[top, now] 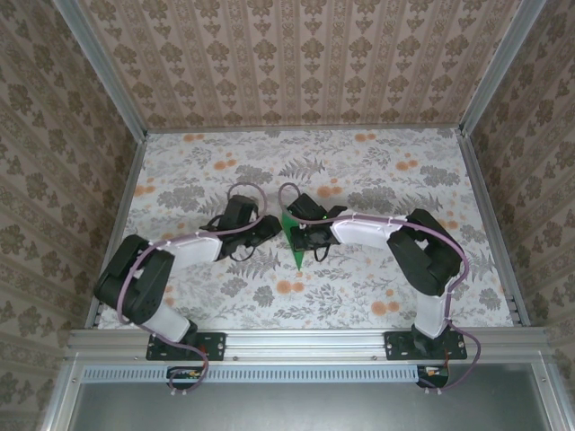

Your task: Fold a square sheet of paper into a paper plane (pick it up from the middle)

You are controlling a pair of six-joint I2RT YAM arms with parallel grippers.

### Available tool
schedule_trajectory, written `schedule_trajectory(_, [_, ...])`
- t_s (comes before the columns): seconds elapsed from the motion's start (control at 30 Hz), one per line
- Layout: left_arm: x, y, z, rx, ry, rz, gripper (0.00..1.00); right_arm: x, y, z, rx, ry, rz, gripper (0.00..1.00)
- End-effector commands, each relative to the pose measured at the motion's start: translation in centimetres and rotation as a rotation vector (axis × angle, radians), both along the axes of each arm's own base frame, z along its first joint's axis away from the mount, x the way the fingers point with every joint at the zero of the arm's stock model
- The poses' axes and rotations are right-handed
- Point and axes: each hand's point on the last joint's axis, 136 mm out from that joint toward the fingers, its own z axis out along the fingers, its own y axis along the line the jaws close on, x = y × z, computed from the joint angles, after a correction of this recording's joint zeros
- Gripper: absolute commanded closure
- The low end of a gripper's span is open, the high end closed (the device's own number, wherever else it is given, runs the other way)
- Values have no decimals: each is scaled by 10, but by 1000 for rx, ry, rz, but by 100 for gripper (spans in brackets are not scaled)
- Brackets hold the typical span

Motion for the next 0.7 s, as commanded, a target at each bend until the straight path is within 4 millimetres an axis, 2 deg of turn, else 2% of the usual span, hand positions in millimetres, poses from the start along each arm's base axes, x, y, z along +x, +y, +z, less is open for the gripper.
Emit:
schedule_trajectory(0.0, [-2,28,7,69,-17,36,46,24,-25,20,-92,-53,-47,91])
schedule_trajectory(0.07, [-4,44,10,115,-22,56,35,38,-34,26,-118,-66,-56,90])
schedule_trajectory(0.17, [-7,63,13,174,-32,75,24,62,-46,31,-170,-85,-61,89])
schedule_trajectory(0.43, [-16,89,12,251,-40,82,2,105,-60,22,-276,-61,-40,83])
schedule_trajectory(0.67, [-18,93,7,261,-35,77,0,119,-58,10,-278,-53,-46,79])
